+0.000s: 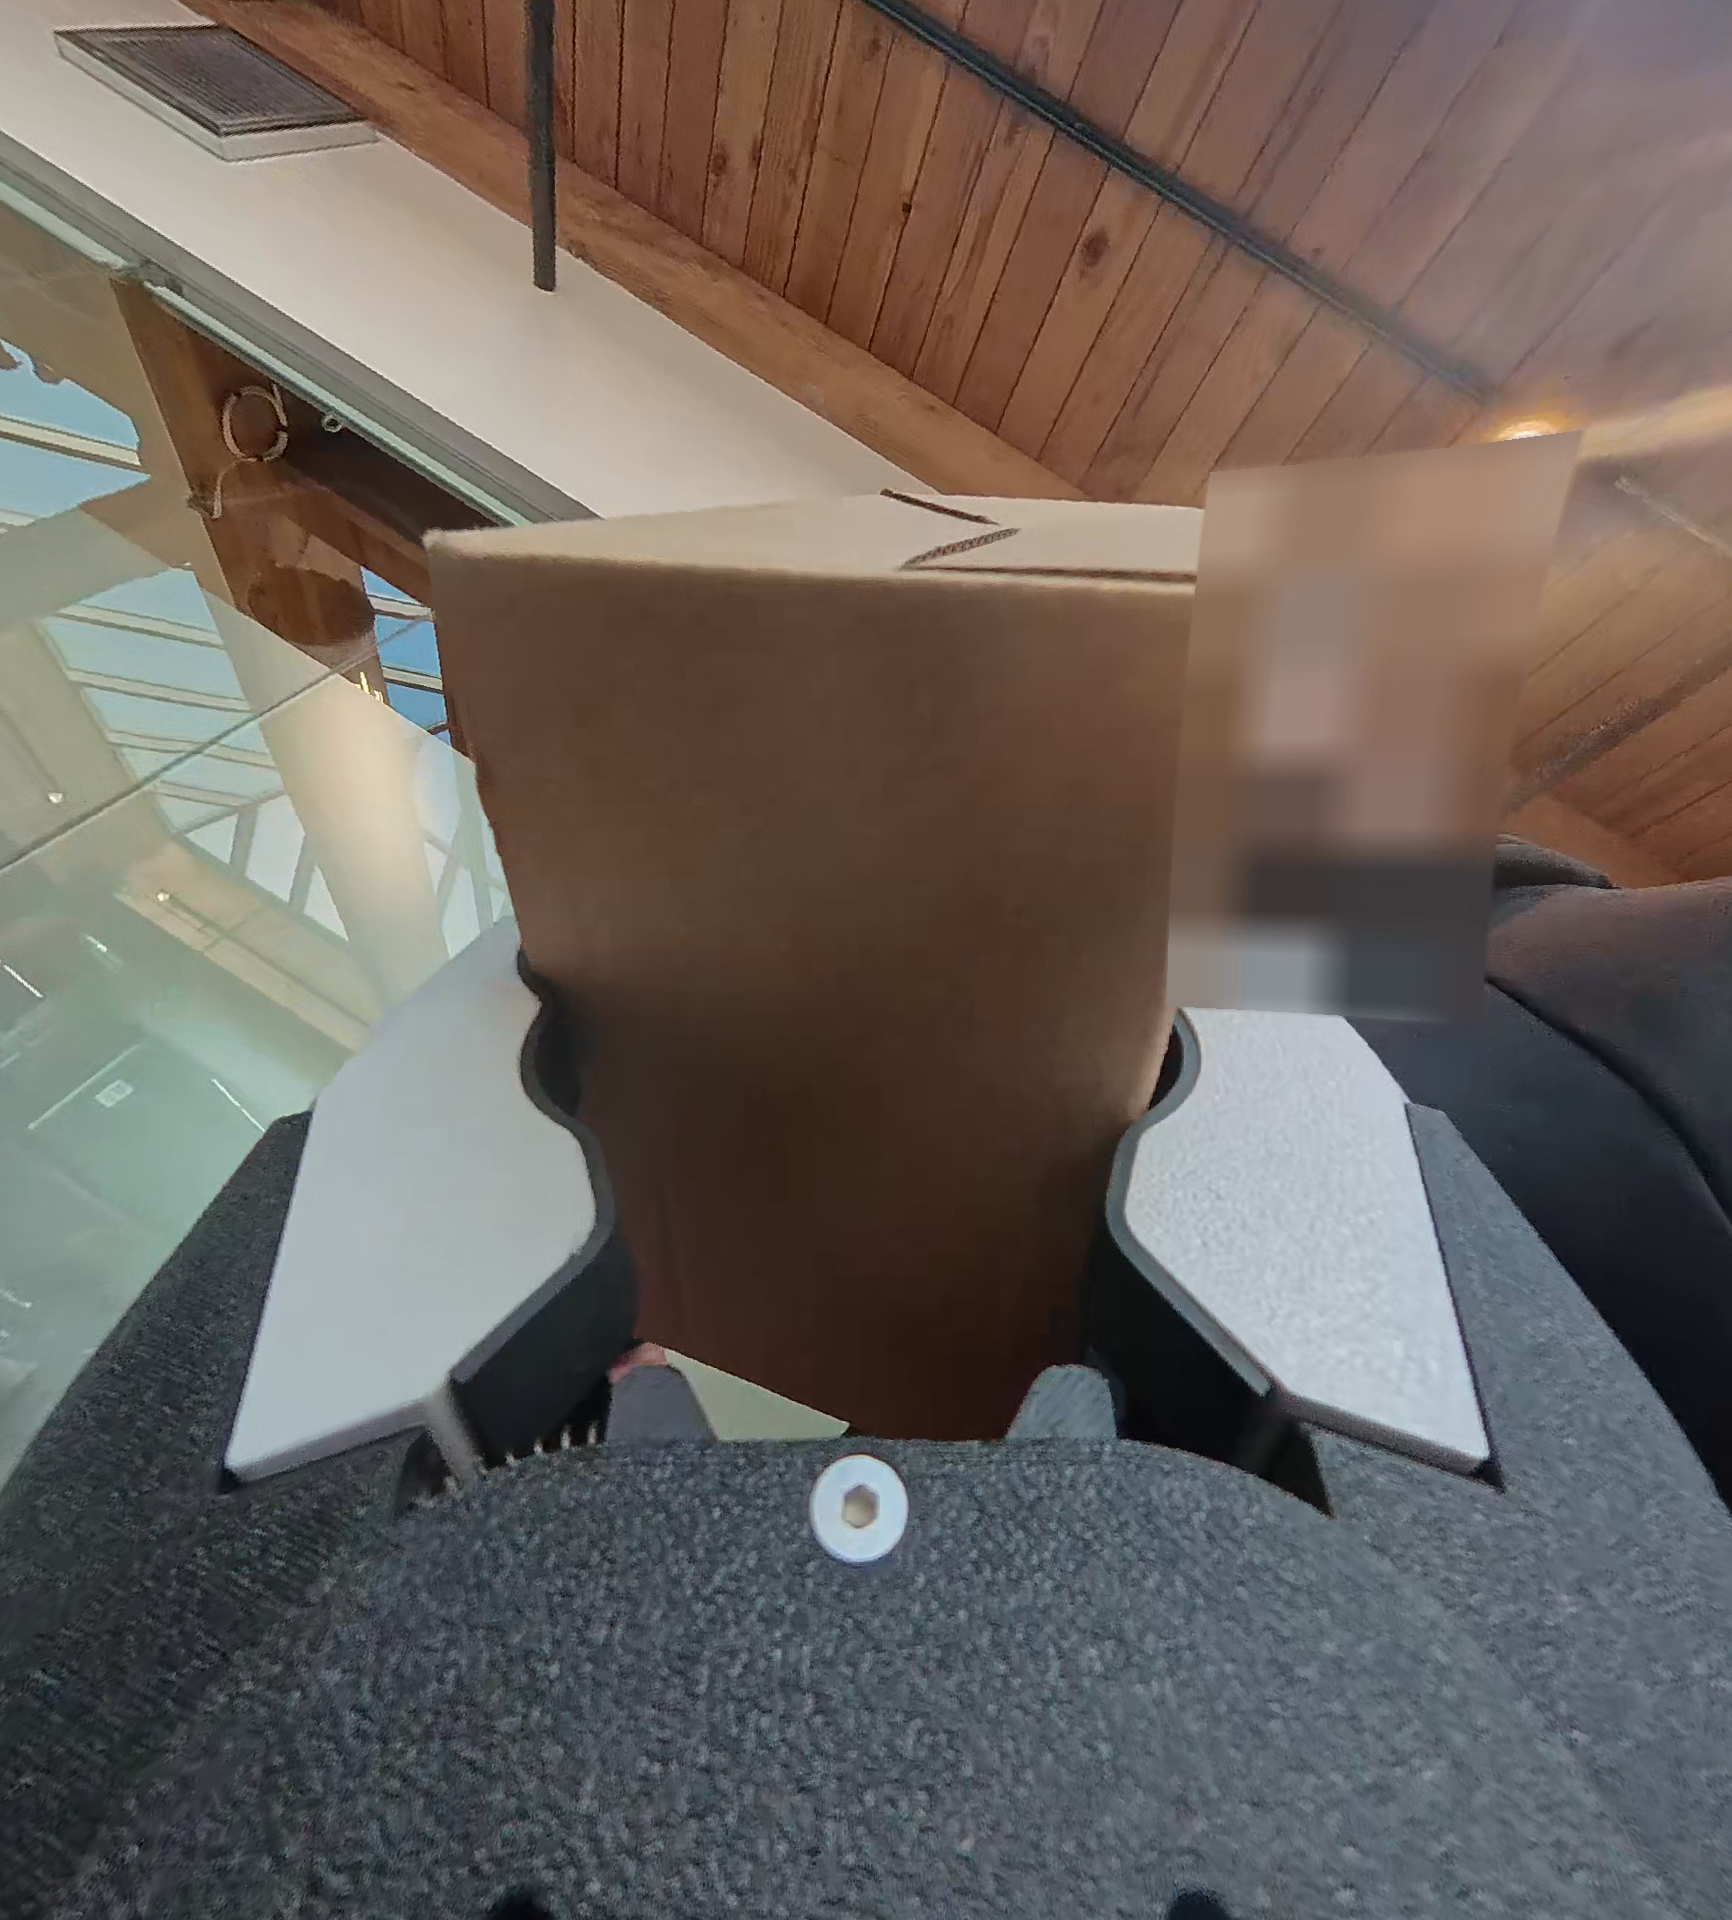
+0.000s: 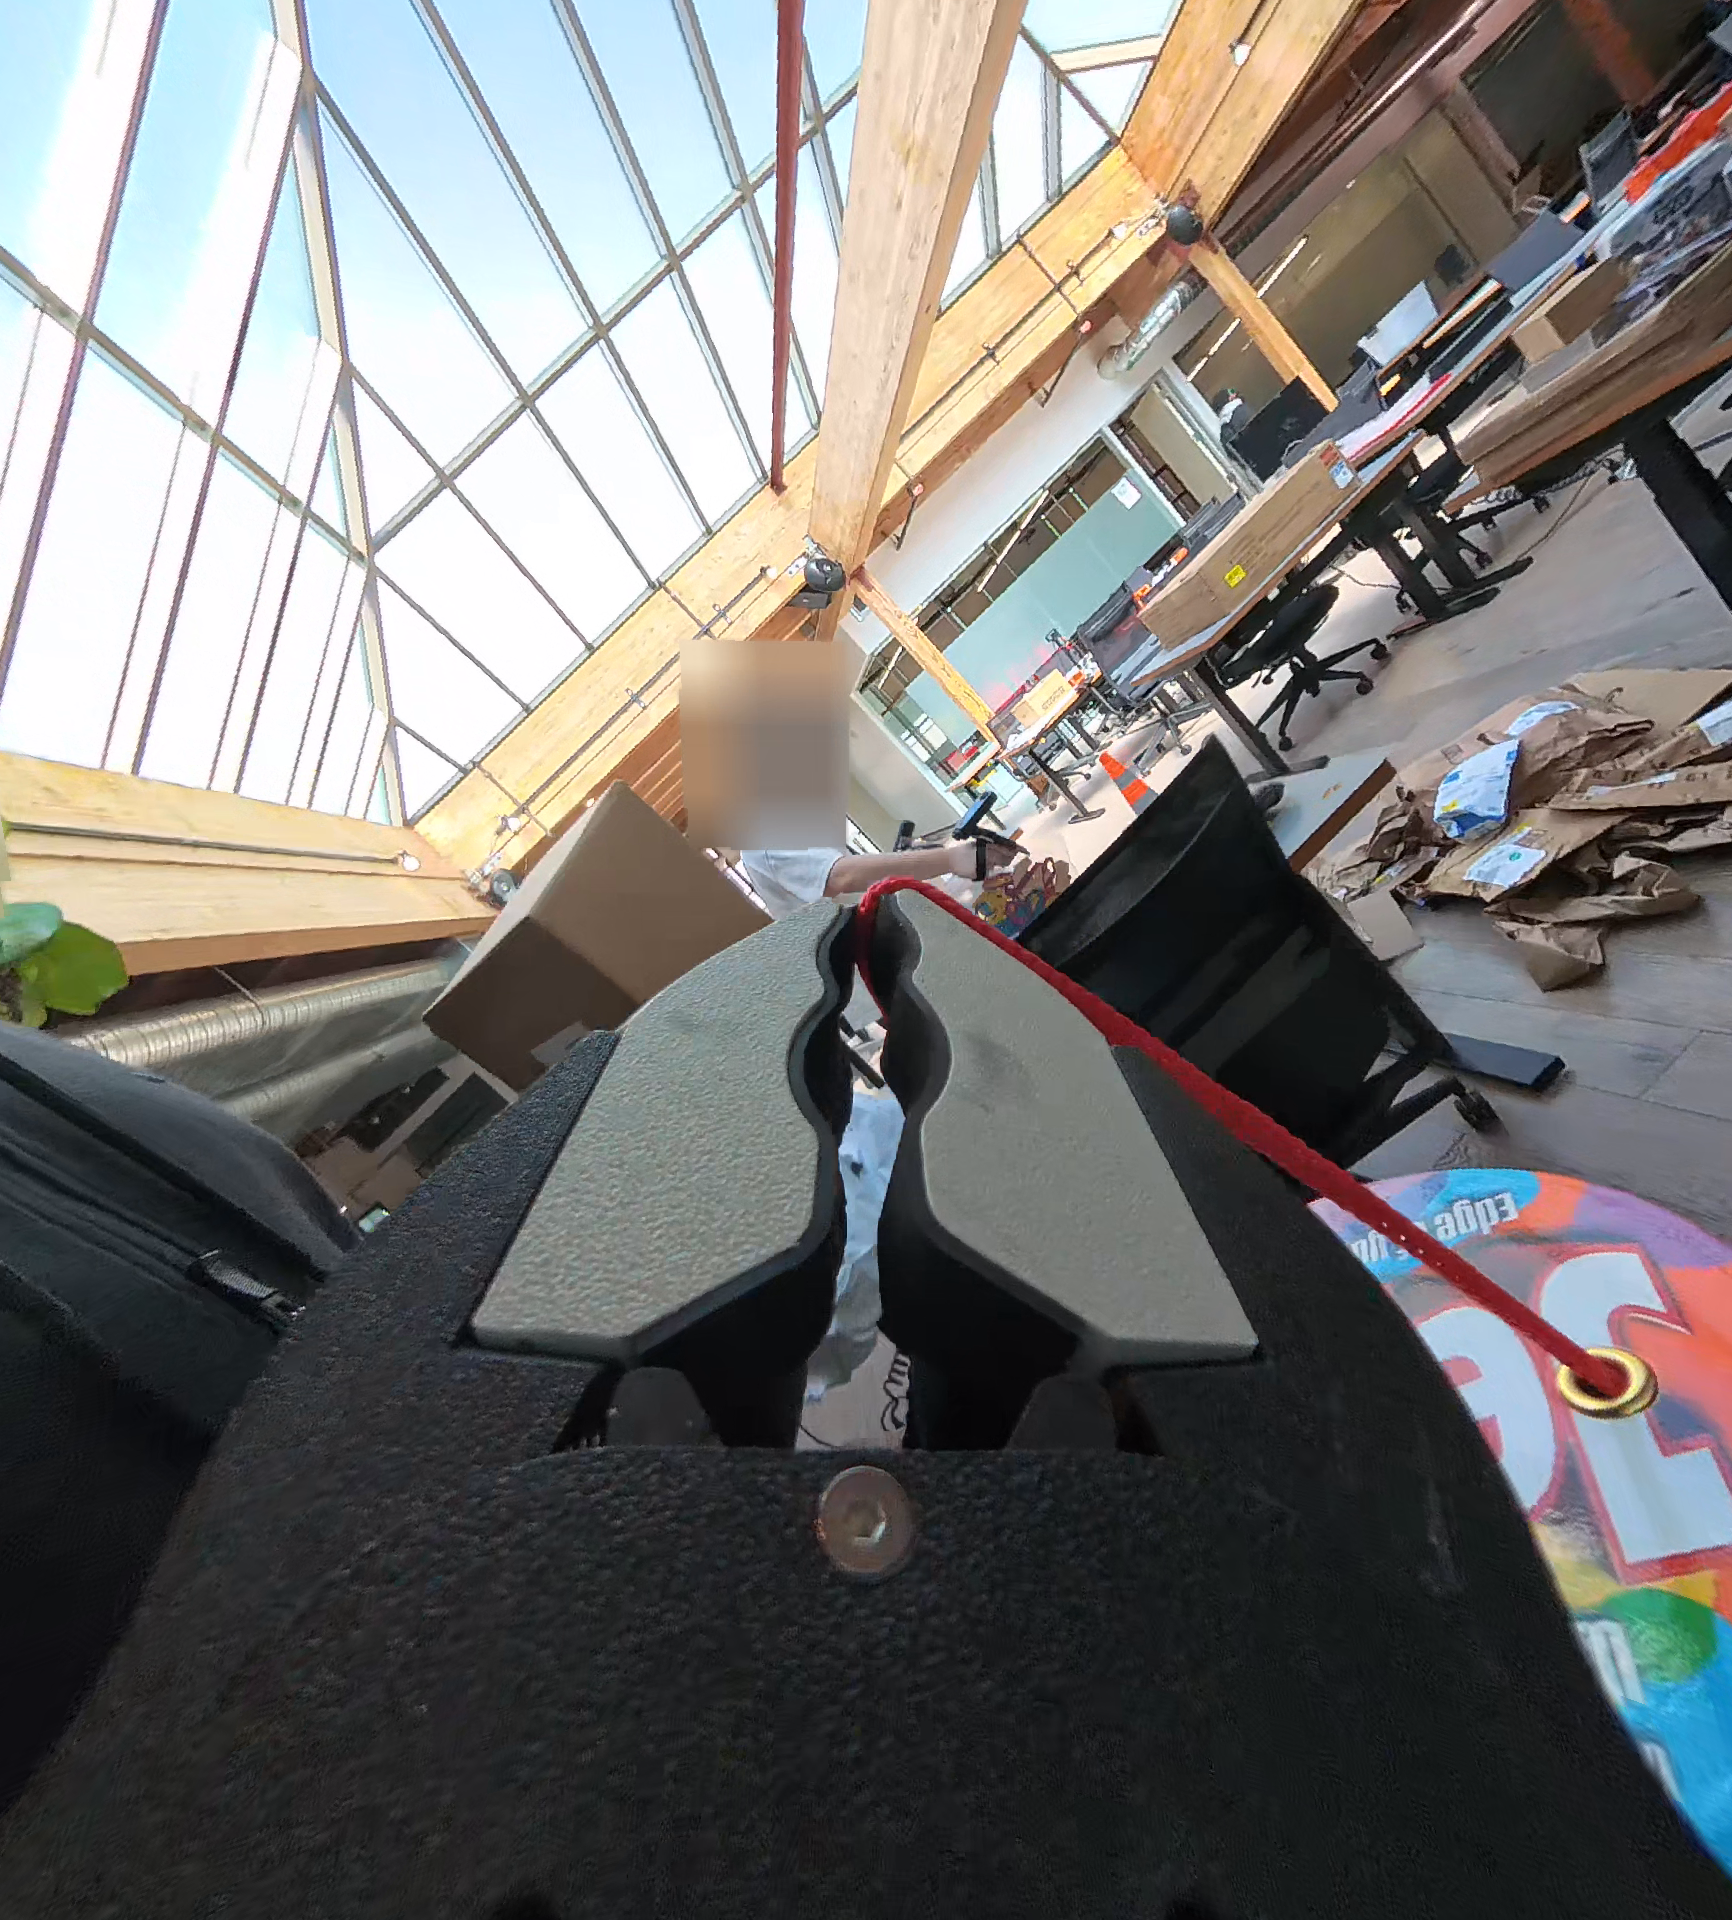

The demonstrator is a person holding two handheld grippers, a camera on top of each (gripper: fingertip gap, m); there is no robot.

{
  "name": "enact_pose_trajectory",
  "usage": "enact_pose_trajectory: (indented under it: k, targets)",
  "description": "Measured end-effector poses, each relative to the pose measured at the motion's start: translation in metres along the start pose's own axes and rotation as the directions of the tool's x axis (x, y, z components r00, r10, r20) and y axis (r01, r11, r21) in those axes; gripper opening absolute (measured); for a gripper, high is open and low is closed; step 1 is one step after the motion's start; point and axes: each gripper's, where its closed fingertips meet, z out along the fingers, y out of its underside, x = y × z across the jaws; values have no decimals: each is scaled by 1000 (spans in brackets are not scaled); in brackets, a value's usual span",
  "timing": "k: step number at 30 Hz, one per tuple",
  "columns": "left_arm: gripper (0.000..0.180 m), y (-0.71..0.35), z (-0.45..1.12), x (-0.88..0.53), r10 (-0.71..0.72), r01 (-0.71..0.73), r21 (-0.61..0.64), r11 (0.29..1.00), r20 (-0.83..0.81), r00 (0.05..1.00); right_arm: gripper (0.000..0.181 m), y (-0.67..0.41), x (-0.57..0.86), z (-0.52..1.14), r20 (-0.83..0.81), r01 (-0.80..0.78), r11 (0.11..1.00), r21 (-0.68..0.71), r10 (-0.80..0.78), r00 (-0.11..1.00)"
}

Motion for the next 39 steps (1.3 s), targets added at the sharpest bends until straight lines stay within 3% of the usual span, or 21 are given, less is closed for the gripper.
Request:
enact_pose_trajectory:
  k: [7, 13, 16, 23, 39]
  targets:
    - [109, -49, 31, -117, 32, -32, 48, 998, 6, 999, 2, -93, 130, 87, 56, 0, 1000, -13, 1, 998]
    - [109, -101, 52, -233, 140, -147, 114, 982, 70, 988, 2, -166, 250, 183, 208, -38, 988, -147, 69, 976]
    - [109, -138, 73, -291, 215, -235, 206, 950, 112, 970, 2, -208, 306, 238, 247, -108, 969, -220, 163, 955]
    - [111, -232, 116, -433, 230, -256, 325, 910, 117, 966, 2, -284, 427, 358, 302, -143, 929, -341, 253, 919]
    - [111, -599, 177, -752, 170, -178, 197, 964, 57, 984, 2, -452, 680, 705, 338, -1, 957, -290, 103, 936]
